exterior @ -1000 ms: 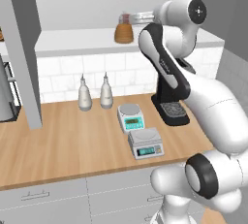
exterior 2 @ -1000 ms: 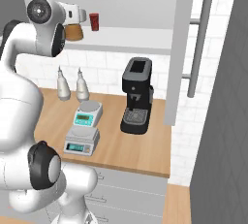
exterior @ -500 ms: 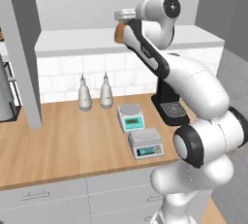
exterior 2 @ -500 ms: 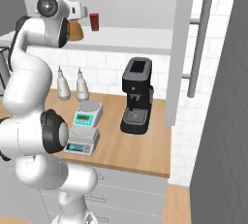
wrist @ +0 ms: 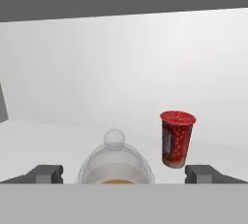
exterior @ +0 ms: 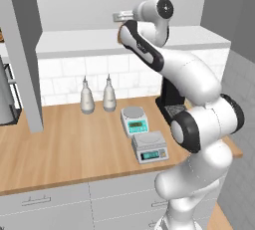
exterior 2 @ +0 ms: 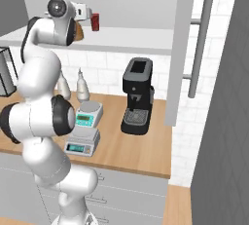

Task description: Pick the honey bottle and place it on the digital scale for weighing, and close the cabinet.

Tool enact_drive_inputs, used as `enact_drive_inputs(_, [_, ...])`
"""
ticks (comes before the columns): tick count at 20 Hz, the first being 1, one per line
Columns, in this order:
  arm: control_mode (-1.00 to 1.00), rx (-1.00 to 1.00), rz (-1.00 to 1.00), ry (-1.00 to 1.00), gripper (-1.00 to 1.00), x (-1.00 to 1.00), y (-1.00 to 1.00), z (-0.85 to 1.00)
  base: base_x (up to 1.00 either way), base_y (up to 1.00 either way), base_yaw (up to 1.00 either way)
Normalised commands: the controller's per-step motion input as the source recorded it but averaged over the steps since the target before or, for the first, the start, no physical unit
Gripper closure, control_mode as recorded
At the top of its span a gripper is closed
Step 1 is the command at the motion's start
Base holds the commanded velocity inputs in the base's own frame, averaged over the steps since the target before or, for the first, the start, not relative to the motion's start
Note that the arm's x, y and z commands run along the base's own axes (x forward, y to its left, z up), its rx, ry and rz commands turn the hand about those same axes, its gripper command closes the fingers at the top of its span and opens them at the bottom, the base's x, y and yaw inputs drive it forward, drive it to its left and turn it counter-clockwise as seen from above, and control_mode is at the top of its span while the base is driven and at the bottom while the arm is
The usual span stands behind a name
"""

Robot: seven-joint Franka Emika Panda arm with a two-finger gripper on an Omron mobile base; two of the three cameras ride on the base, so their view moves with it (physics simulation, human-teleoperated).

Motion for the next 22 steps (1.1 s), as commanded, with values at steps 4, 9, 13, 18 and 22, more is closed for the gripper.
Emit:
enact_drive_inputs(4, [-1.00,0.00,0.00,-0.01,1.00,0.29,0.22,-0.54,0.00,0.00,0.00])
enact_drive_inputs(9, [-1.00,0.00,0.00,-0.02,1.00,0.18,0.24,-0.37,0.00,0.00,0.00])
enact_drive_inputs(13, [-1.00,0.00,0.00,-0.09,1.00,-0.42,0.12,-0.10,0.00,0.00,0.00])
enact_drive_inputs(18, [-1.00,0.01,0.00,-0.26,1.00,-1.00,0.00,0.14,0.00,0.00,0.00])
enact_drive_inputs(22, [-1.00,0.03,0.00,-0.23,1.00,-1.00,0.03,0.00,0.00,0.00,0.00])
